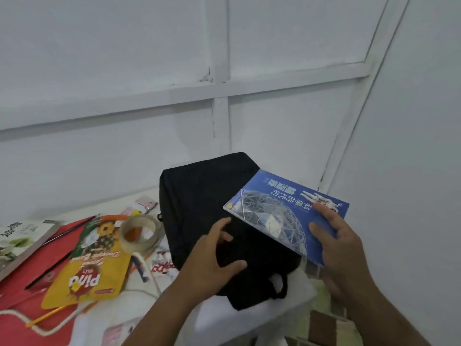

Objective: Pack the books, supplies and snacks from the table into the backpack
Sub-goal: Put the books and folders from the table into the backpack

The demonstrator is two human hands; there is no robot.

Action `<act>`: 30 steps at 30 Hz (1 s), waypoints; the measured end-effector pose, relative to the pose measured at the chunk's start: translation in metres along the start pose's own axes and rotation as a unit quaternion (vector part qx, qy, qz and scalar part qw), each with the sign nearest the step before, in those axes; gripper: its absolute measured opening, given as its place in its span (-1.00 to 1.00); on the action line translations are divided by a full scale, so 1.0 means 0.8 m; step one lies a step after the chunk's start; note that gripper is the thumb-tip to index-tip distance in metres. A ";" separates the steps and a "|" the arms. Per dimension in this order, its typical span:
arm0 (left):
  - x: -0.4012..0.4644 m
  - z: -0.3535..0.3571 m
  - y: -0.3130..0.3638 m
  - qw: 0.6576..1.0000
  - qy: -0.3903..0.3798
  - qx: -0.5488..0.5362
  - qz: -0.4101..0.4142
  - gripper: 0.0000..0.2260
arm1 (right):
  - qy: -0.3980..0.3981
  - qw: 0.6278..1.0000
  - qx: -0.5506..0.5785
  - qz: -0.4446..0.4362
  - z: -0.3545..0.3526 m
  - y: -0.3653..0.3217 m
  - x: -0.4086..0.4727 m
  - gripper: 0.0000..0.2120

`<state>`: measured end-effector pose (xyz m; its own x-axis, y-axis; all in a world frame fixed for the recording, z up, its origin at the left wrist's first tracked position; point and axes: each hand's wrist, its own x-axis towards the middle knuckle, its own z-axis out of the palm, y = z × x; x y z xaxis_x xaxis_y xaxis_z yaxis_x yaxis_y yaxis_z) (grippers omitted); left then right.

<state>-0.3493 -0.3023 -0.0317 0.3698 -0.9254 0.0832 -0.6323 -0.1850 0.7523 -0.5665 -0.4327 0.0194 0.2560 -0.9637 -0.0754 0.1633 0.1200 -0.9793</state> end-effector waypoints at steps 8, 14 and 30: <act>0.029 0.045 0.020 0.985 0.166 0.041 0.003 -0.81 | 0.032 0.999 -0.020 0.008 -0.115 0.008 -0.020 -0.70; 0.062 0.006 -0.001 0.963 0.185 0.152 0.123 -0.83 | -0.002 0.999 -0.029 0.018 -0.127 0.015 -0.025 -0.70; 0.106 -0.068 0.031 0.986 0.107 0.125 -0.037 -0.88 | -0.068 0.993 -0.084 0.056 -0.043 0.024 -0.006 -0.74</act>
<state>-0.2966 -0.3675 0.0298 0.5392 -0.8203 0.1909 -0.7363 -0.3491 0.5797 -0.5974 -0.4340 -0.0057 0.3914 -0.9044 -0.1699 -0.0310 0.1716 -0.9847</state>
